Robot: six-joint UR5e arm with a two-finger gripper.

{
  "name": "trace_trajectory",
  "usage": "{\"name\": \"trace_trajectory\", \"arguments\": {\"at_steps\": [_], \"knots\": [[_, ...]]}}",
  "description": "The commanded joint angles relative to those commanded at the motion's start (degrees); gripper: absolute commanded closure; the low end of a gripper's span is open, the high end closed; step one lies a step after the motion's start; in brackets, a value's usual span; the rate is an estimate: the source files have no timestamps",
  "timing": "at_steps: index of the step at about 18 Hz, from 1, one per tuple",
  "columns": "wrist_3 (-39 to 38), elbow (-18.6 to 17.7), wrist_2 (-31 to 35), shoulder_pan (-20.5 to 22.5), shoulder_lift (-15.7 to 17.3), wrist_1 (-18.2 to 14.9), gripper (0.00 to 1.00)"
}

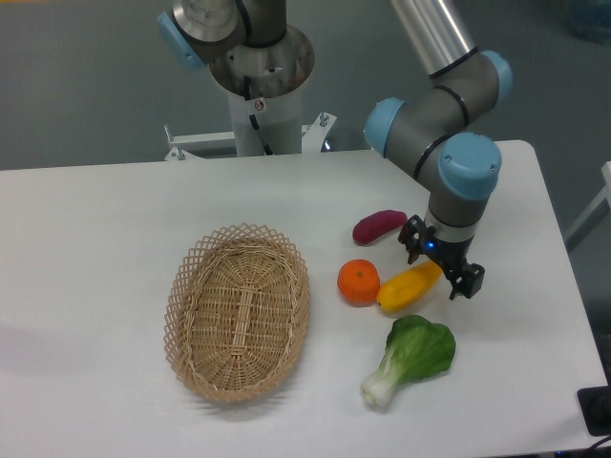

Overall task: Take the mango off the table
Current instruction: 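Lower the open gripper around the yellow mango and close it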

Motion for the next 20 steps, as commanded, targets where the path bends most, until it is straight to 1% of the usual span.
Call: {"name": "trace_trajectory", "arguments": {"at_steps": [1, 9, 10, 11, 13, 14, 17, 18, 20], "knots": [[0.1, -0.5, 0.0, 0.0, 0.0, 0.1, 0.0], [-0.4, -1.4, 0.1, -0.2, 0.0, 0.3, 0.0], [0.1, -1.3, 0.1, -0.2, 0.0, 1.2, 0.04], [0.2, -1.4, 0.0, -0.3, -0.1, 2.0, 0.16], [0.2, -1.4, 0.0, -0.3, -0.1, 2.1, 0.44], [0.3, -1.4, 0.0, -0.3, -0.1, 2.1, 0.49], [0.4, -1.2, 0.0, -0.3, -0.1, 2.0, 0.59], [0.6, -1.2, 0.0, -0.3, 0.0, 2.0, 0.61], [1.2, -1.0, 0.0, -0.3, 0.1, 2.0, 0.63]]}}
